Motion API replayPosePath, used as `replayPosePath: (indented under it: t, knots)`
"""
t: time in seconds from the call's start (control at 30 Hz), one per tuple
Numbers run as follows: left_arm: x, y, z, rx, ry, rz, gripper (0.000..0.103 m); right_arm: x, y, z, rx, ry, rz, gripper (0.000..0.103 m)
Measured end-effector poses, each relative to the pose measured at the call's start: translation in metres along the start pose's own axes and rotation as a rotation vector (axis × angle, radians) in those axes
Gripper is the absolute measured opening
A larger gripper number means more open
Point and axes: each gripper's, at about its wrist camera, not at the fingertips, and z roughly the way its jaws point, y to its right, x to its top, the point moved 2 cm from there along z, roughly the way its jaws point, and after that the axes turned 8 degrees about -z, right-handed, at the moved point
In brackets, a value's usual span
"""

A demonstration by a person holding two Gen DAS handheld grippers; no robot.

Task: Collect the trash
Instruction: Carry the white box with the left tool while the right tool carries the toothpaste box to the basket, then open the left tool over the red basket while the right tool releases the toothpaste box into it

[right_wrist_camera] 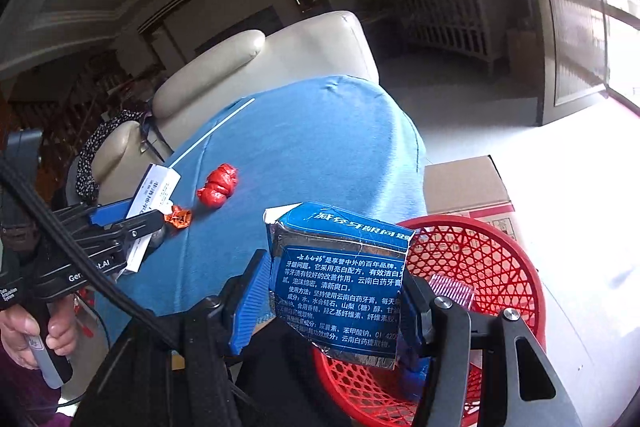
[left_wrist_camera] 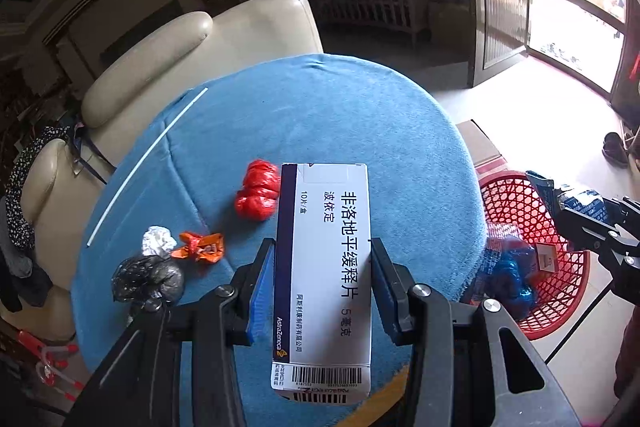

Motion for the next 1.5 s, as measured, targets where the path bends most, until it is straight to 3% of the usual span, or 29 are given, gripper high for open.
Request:
replayPosePath:
  t: [0.37,0.87,1.17,1.5]
  knots:
    - [0.001,0.034,0.004,-0.07,-0.02,0.047,0.047,-0.009,0.038,-0.011,-0.038,0.01,0.076,0.061]
    - [-0.004,0.101,0.0,-0.269,-0.047,0.146,0.047,-0.027,0.102,-0.033,-0.105,0.016,0.223,0.061]
    - [-0.015,0.142,0.012,-0.34,-0.116,0.205,0.048,-0.043,0.127,-0.031,-0.057,-0.009,0.326,0.061]
    - [-0.019,0.162,0.028,-0.373,-0.171,0.228,0.049,-0.05,0.139,-0.02,0.001,-0.026,0.41,0.063]
